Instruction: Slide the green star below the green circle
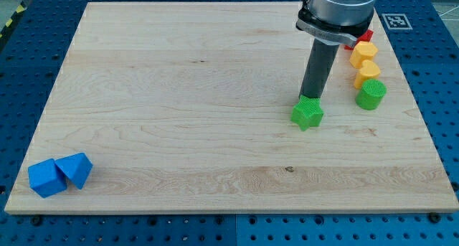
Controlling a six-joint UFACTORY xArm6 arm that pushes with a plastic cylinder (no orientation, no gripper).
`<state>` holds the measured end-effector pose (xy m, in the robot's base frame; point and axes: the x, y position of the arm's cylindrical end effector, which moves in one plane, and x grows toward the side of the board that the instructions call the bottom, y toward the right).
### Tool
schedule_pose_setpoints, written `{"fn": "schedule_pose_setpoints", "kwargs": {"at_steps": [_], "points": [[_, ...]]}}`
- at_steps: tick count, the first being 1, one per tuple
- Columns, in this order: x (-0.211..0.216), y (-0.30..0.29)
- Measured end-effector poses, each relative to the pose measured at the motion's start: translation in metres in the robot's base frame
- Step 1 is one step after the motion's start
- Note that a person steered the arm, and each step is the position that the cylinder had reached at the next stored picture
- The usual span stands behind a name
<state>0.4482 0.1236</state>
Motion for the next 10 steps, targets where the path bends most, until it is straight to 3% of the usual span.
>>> {"fn": "schedule_pose_setpoints", "kwargs": {"at_steps": [1, 2, 4, 8, 10], "points": [[-0.036, -0.013], [-0.041, -0.045], [0.016, -0.047], [0.044, -0.017], [0.038, 0.002]]}}
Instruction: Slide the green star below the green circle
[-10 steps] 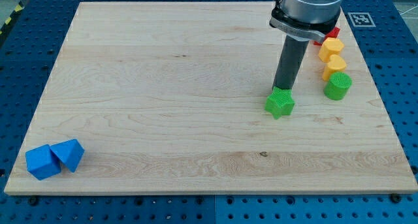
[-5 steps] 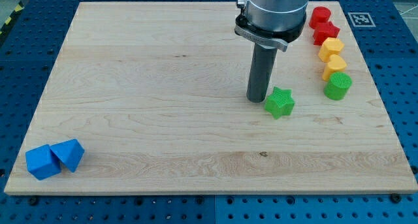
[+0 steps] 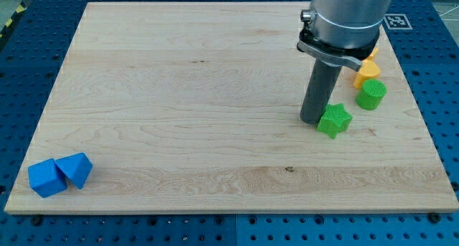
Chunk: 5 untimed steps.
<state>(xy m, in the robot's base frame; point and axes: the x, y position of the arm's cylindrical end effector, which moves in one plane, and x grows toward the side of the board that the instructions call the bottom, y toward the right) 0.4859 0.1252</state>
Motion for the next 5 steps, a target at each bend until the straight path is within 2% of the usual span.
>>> {"fn": "schedule_pose_setpoints", "kwargs": {"at_steps": [5], "points": [[-0.001, 0.051]]}}
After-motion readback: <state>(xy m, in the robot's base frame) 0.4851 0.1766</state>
